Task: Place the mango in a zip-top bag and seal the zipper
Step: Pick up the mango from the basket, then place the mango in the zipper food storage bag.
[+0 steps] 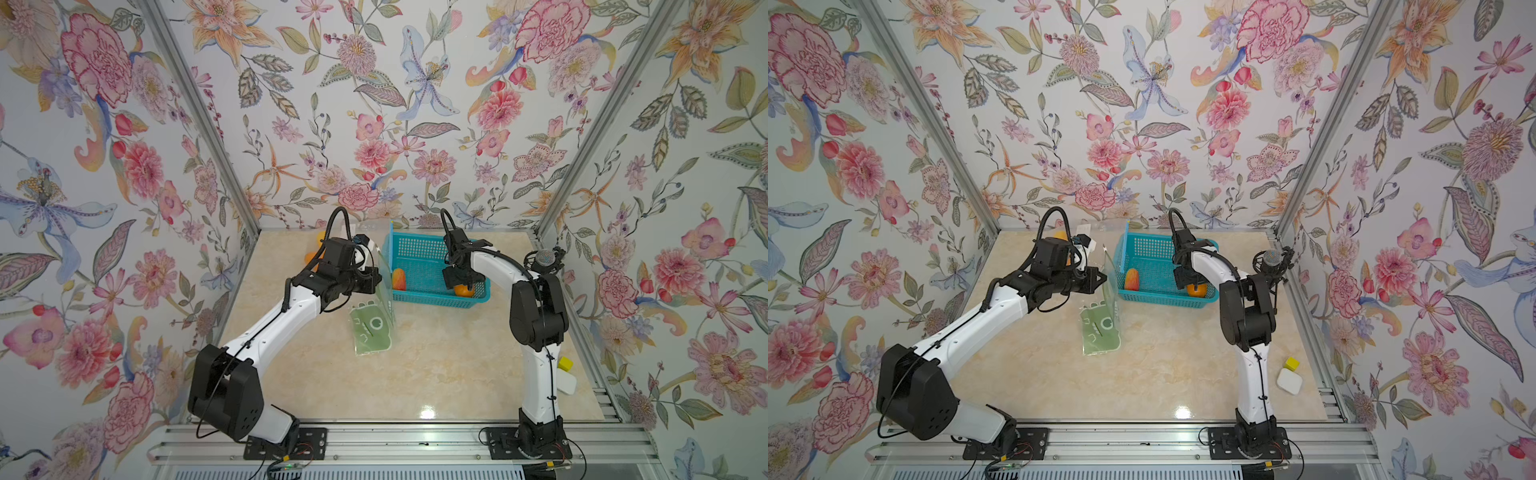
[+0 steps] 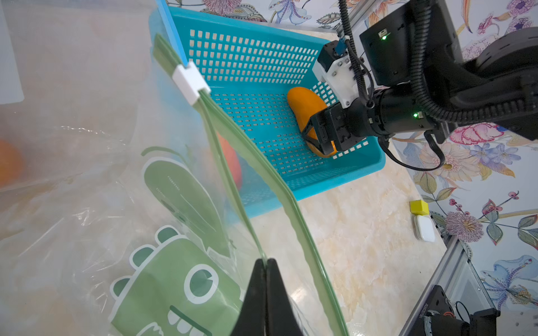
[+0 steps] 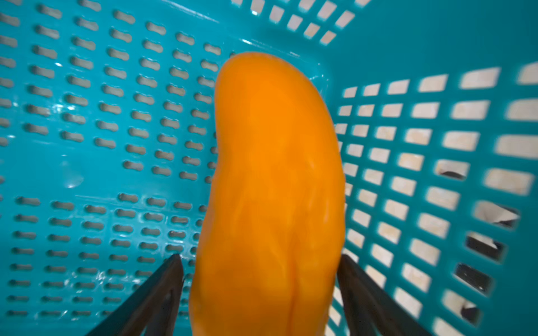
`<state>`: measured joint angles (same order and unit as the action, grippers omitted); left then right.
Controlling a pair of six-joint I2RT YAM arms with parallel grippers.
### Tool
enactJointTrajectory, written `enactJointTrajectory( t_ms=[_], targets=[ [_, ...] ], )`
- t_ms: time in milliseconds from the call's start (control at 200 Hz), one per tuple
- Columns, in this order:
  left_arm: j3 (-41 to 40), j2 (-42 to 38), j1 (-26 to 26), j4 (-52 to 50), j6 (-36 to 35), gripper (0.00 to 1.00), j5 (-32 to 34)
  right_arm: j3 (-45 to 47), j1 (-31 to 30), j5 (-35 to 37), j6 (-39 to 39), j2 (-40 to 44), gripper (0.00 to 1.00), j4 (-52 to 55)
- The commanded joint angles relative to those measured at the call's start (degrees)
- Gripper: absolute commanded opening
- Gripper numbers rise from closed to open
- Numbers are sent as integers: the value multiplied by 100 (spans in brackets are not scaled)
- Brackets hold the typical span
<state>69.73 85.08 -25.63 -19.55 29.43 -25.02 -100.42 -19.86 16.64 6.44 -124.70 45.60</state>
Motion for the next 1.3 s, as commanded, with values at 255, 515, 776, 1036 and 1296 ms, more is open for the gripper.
enactJointTrajectory(
  t_ms=[255, 515, 776, 1036, 1296],
  targets=[
    [-83, -200, 102, 188, 127, 0, 49, -254, 48, -622, -70, 41, 37, 179],
    [-93, -274, 102, 364, 186, 0, 10, -67, -20, -1686, 40, 1651, 35, 26],
    [-64, -290, 111, 469, 217, 0, -39, 1353, -208, -4155, 1127, 3584, 36, -1457],
    [-212, -368, 111, 720, 398, 0, -56, 2725, -947, -5677, 3074, 4174, 37, -4321],
    [-487, -440, 109, 1142, 640, 0, -131, 3033, -1481, -5960, 4035, 3679, 38, -6019]
  ],
)
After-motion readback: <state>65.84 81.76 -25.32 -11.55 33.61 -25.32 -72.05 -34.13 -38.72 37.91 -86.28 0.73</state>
